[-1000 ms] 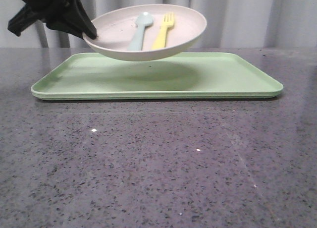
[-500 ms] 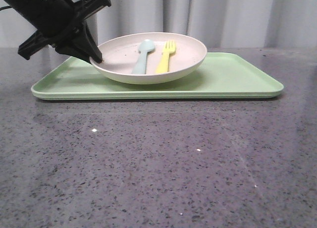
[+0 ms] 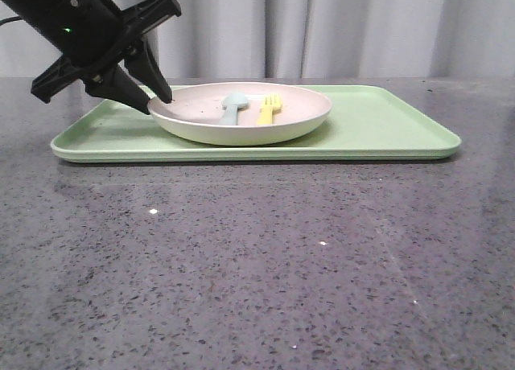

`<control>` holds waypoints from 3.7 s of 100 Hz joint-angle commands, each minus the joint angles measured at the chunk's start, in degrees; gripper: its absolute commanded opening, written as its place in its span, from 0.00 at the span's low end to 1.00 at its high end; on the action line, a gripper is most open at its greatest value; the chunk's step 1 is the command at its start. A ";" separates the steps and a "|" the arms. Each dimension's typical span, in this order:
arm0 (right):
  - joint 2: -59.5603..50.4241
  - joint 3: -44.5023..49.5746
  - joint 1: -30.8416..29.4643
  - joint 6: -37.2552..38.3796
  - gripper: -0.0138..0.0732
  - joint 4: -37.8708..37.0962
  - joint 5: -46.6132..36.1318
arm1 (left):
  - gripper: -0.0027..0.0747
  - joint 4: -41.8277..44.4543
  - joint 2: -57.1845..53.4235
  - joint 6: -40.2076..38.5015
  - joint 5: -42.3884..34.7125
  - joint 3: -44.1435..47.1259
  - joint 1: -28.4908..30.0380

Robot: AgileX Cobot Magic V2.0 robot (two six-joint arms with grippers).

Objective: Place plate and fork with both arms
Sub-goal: 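Open the left gripper and lift it away from the plate, then move the right gripper above the yellow fork on the plate, then lower the right gripper and grasp the yellow fork handle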

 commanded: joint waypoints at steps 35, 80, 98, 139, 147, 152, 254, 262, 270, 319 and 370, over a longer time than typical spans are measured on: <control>0.38 -2.17 0.11 -0.45 0.77 0.06 -3.15 | 0.39 2.73 -5.89 -0.46 -0.96 -1.66 -0.31; 0.38 -2.17 0.11 -0.45 0.77 0.06 -2.84 | 0.39 15.86 -25.34 -0.46 -2.52 10.92 -0.31; 0.38 -2.17 0.11 -0.45 0.77 0.06 -2.79 | 0.38 17.68 -36.67 -0.46 -5.40 20.15 -0.31; 0.38 -2.17 0.11 -0.45 0.77 0.11 -2.58 | 0.01 17.95 -58.28 -0.46 -6.99 33.51 4.39; 0.38 -2.17 0.11 -0.45 0.77 0.18 -2.50 | 0.01 18.75 -61.92 -0.46 -6.41 35.05 5.39; 0.38 -2.17 0.11 -0.45 0.77 0.52 -2.22 | 0.01 19.67 -63.75 -0.46 -5.55 35.81 5.77; 42.13 -42.93 21.58 -0.31 0.77 3.05 8.87 | 0.01 22.85 -72.89 -0.46 -3.24 40.87 6.02; 46.95 -47.11 23.30 0.81 0.77 3.05 9.83 | 0.01 22.85 -72.89 -0.46 -3.24 40.87 6.02; 51.30 -51.65 24.43 2.01 0.77 3.05 11.64 | 0.01 22.85 -72.89 -0.46 -3.24 40.87 6.02; 74.78 -75.53 26.00 11.66 0.77 2.98 26.46 | 0.01 22.66 -72.89 -0.46 -3.24 40.87 6.02; 82.14 -78.06 26.00 13.33 0.77 2.98 28.61 | 0.01 22.63 -72.89 -0.46 -3.24 40.87 6.02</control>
